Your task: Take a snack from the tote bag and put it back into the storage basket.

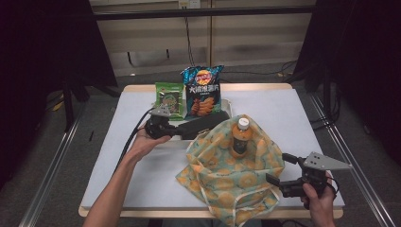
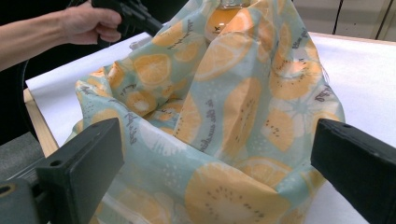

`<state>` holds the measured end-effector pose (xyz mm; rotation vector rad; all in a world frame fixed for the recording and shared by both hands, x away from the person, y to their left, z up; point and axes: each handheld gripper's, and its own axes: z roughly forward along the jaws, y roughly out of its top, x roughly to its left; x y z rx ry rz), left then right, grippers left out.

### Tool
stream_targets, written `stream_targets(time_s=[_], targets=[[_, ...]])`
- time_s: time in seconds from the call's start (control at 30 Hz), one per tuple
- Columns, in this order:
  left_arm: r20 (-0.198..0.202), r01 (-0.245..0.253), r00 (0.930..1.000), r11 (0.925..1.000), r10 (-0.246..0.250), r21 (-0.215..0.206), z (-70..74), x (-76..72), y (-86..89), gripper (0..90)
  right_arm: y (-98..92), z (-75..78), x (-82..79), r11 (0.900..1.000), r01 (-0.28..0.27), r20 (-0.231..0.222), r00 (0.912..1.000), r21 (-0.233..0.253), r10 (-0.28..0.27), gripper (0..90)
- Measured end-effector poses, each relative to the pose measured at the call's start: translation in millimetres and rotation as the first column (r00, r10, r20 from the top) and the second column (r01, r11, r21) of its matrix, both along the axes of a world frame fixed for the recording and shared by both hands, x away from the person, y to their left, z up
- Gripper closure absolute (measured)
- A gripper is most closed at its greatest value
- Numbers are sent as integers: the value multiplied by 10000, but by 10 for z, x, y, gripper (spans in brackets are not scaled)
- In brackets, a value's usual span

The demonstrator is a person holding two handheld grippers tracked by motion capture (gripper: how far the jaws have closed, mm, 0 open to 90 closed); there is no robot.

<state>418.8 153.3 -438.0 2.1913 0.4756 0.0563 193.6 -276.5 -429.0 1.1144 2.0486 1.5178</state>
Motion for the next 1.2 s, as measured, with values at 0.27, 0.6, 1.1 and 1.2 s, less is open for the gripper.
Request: stream_targets(time_s=[0.27,0.6,1.1,1.2], targets=[[-136,-407,9991,9991,409,111,-123,6,75,900,-16,-4,-2,10000,79,-27,10000,-32,-79,19],[-76,-1076,9942,9941,1077,113,-193,93,38,898,-6,-8,7,10000,-9,-34,10000,-30,8,19],[-65,-1449,9894,9892,1451,230,-227,138,14,845,-16,3,-12,10000,47,2,10000,7,-47,17],[-94,-1457,9892,9889,1461,287,-237,137,9,835,-11,3,2,10000,86,-18,10000,19,-86,17]])
